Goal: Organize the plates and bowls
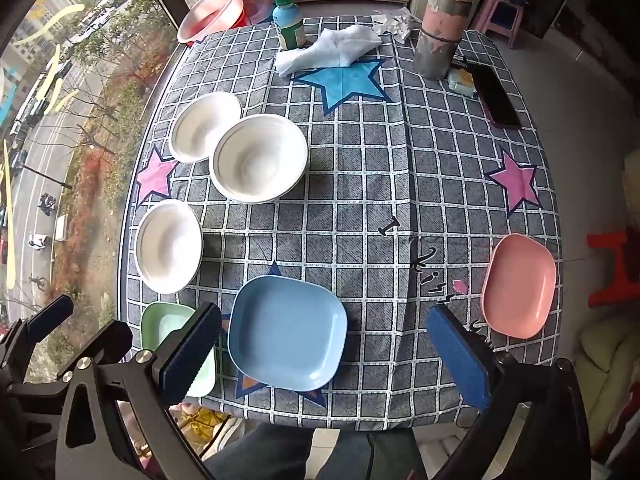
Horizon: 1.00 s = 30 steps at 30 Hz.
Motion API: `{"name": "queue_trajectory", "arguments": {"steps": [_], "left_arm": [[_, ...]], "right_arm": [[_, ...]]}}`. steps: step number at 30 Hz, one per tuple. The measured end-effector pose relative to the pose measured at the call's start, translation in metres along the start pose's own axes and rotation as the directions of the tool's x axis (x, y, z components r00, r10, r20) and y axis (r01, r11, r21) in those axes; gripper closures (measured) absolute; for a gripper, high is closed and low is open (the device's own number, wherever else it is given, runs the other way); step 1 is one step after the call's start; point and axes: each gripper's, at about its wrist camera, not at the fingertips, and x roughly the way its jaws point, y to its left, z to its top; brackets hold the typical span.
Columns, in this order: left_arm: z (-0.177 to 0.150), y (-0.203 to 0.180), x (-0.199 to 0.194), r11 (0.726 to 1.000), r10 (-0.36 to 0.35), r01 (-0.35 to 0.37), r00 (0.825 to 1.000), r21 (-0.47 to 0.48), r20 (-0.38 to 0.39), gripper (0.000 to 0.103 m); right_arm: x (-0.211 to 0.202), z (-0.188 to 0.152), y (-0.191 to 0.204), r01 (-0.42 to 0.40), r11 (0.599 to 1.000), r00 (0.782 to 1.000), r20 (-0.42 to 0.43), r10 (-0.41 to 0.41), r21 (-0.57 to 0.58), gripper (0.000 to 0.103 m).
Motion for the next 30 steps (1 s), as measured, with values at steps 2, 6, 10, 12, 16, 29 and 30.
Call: {"name": "queue_trajectory", "arguments": {"steps": [2, 6, 10, 12, 16, 29, 30], "left_arm": [[-0.002, 0.003, 0.0, 1.0, 0.0, 0.0, 1.0, -0.002, -0.002, 0.0], [-0.007, 0.006, -0.001, 1.0, 0.0, 0.001, 1.0, 0.004, -0.007, 0.0], [-0.012, 0.01, -0.002, 1.0, 0.003, -0.003, 1.0, 0.014, -0.008, 0.0], [-0.015, 0.012, -0.002, 1.0, 0.006, -0.005, 1.0, 0.021, -0.008, 0.0], [-0.021, 0.014, -0.001, 0.999, 0.009, -0.008, 1.0, 0.039, -0.021, 0.0], [-0.034, 0.015, 0.002, 0.996, 0.016, -0.012, 0.999, 0.086, -0.042, 0.0], [-0.035, 0.015, 0.002, 0.996, 0.015, -0.011, 0.999, 0.088, -0.043, 0.0]], "right_arm": [[0.001, -0.002, 0.003, 0.003, 1.0, 1.0, -0.005, -0.003, -0.003, 0.0], [0.002, -0.008, 0.007, 0.003, 1.0, 1.0, -0.011, -0.003, 0.003, 0.0], [0.004, -0.013, 0.009, 0.002, 1.0, 1.0, -0.017, -0.002, 0.011, 0.0], [0.005, -0.022, 0.017, -0.002, 1.0, 1.0, -0.021, 0.002, 0.018, 0.0], [0.007, -0.027, 0.013, -0.01, 0.999, 0.999, -0.033, 0.012, 0.038, 0.0], [0.019, -0.053, 0.001, -0.009, 0.99, 0.996, -0.085, 0.022, 0.14, 0.0], [0.019, -0.054, 0.0, -0.017, 0.989, 0.995, -0.09, 0.03, 0.145, 0.0]]}}
